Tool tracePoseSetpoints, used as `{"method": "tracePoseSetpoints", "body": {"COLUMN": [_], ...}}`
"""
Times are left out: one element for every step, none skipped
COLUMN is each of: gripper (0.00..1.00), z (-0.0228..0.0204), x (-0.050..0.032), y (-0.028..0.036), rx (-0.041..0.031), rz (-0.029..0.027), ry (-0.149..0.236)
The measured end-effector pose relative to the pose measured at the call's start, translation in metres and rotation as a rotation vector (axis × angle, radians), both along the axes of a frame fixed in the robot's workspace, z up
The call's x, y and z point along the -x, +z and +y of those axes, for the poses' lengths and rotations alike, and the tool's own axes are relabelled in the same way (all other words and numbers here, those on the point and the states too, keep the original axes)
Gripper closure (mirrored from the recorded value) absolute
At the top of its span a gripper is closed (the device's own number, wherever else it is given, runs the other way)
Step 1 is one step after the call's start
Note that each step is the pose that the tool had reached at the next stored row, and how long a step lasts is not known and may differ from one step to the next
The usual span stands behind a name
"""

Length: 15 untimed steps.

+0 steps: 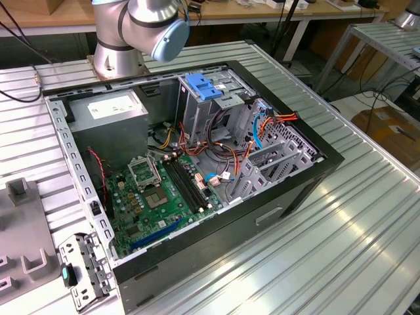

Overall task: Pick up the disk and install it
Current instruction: 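Pick up the disk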

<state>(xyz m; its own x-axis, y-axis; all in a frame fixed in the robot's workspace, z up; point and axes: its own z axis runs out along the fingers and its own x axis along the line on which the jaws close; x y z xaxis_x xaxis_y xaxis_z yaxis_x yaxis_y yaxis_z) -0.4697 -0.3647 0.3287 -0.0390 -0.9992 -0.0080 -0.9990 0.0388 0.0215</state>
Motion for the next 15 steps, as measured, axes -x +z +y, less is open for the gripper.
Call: {"method": "tracePoseSetpoints", "body": {"gripper": [0.53,0.53,0.53,0.53,0.53,0.53,0.53,0.53,0.53,0.53,0.53,0.53,0.53,0.53,0.53], "z": [0.0000,0.0000,-0.0001,-0.0001,-0.0001,-0.0001,-0.0001,-0.0001,-0.0001,-0.0001,-0.0001,-0.0001,0.0000,0.0000,0.0000], "x": [0.0019,0.0041,0.0060,0.0094,0.0103,0.0104,0.0104,0.0104,0.0104,0.0103,0.0103,0.0103,0.0104,0.0104,0.0104], "y": [-0.0013,-0.0026,-0.0036,-0.0057,-0.0066,-0.0070,-0.0074,-0.0078,-0.0084,-0.0092,-0.0095,-0.0095,-0.0095,-0.0095,-0.0096], "rx": [-0.0001,-0.0002,-0.0001,-0.0001,0.0000,0.0003,0.0007,0.0012,0.0015,0.0015,0.0015,0.0016,0.0016,0.0017,0.0016], "rz": [-0.0008,-0.0021,-0.0032,-0.0067,-0.0115,-0.0165,-0.0215,-0.0263,-0.0297,-0.0327,-0.0339,-0.0338,-0.0339,-0.0339,-0.0341], "ry": [0.001,0.002,0.002,0.003,0.005,0.008,0.012,0.016,0.019,0.022,0.023,0.023,0.023,0.023,0.023]}}
